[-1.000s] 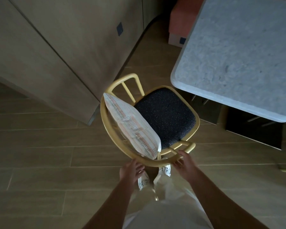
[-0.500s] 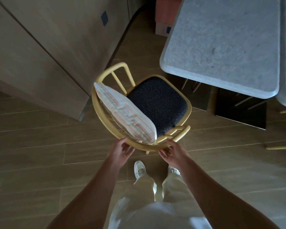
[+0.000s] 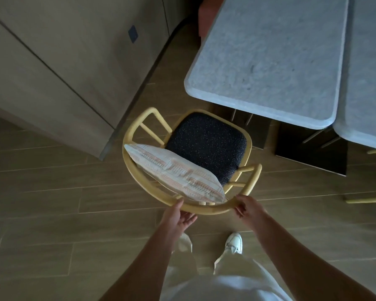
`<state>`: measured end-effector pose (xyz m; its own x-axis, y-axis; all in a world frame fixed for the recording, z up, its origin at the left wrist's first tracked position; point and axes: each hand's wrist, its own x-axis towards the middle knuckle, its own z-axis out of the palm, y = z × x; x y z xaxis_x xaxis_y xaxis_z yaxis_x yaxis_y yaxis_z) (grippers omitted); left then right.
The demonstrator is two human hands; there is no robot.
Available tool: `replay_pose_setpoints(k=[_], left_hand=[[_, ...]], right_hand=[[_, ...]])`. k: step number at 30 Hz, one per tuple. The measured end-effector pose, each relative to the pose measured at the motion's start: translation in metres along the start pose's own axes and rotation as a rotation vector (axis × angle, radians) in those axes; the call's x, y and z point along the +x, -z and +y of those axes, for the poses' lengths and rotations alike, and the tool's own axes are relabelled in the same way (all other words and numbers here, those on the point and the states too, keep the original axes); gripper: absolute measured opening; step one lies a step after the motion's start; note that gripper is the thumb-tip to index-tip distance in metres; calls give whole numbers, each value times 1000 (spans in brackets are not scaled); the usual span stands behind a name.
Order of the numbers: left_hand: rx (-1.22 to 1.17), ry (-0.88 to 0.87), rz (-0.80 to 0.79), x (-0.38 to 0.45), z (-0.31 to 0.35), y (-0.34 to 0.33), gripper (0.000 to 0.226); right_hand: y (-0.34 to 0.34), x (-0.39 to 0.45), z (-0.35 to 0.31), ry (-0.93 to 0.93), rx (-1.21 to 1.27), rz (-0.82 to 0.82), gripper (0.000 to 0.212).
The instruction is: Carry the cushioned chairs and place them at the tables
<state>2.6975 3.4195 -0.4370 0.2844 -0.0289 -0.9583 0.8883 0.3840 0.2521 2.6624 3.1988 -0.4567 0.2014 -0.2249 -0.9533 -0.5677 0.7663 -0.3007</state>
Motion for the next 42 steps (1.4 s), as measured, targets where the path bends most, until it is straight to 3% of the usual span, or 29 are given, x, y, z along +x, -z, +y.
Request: replay_pose_setpoints(k=[12,20,26,30,35,42], left_hand=[[74,43,7,-24,-100,-42,28],[420,-157,129,-18,-74,-8,24],[473,-293,256,-7,-24,26,23],[427,-306,187,2,10,44,21],[300,-227,-17,10,40,50,14],[161,-103,-130,11,44,59,22]], right_hand=[[100,1,-32,-8,-86,79,11],[93,-6,-12,132,-129,133,5],[70,-21,27,-18,91,140,11],[46,-37,64,-82,278,5,19],[21,-48,92,-54,378,-208,27],[13,-53,105,32,396,-96,35]])
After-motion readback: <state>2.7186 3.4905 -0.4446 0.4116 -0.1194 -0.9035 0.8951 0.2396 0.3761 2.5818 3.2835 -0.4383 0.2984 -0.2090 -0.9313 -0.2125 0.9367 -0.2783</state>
